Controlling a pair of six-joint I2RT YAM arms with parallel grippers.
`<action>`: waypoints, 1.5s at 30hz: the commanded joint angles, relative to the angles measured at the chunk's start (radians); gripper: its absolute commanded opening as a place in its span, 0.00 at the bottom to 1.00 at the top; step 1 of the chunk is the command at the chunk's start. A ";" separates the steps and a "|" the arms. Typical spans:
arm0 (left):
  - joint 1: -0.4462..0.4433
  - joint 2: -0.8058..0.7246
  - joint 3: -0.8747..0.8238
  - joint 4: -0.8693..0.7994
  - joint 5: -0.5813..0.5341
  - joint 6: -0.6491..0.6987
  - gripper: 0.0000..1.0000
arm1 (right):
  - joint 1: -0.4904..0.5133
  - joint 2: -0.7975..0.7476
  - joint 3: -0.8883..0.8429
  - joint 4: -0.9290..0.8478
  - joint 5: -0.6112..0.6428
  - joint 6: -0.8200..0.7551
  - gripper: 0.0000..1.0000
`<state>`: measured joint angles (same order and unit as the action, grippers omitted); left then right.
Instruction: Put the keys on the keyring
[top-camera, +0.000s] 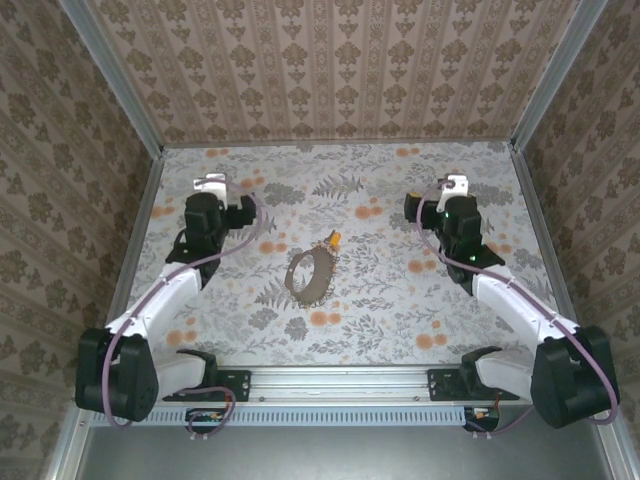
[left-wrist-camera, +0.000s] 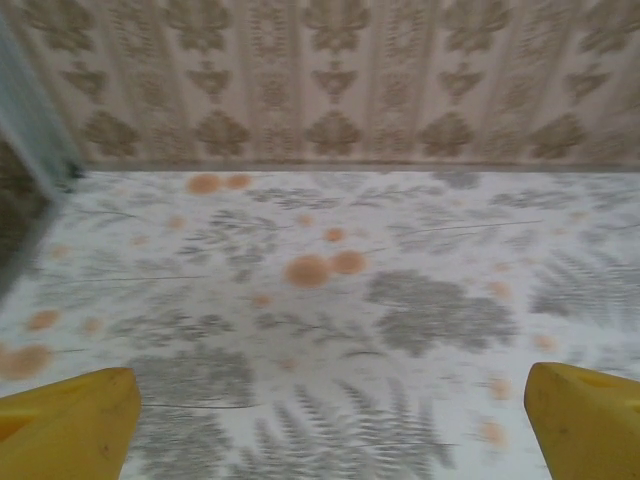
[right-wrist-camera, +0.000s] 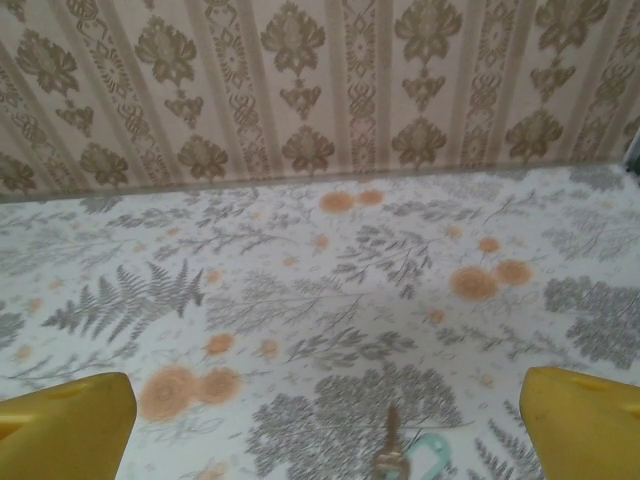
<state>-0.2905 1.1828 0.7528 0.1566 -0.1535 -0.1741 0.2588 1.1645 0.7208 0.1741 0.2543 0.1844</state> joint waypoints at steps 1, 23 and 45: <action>-0.038 0.033 0.055 -0.278 0.204 -0.173 1.00 | 0.078 0.045 0.069 -0.416 -0.074 0.117 1.00; -0.199 -0.035 -0.031 -0.517 0.372 -0.233 0.76 | 0.453 0.378 0.081 -0.327 -0.468 0.063 0.79; -0.411 0.276 0.139 -0.508 0.398 -0.048 0.41 | 0.219 0.285 -0.039 -0.147 -0.600 0.183 0.72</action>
<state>-0.6525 1.3998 0.8406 -0.3115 0.2634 -0.3149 0.5060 1.4921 0.6971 -0.0288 -0.2798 0.3195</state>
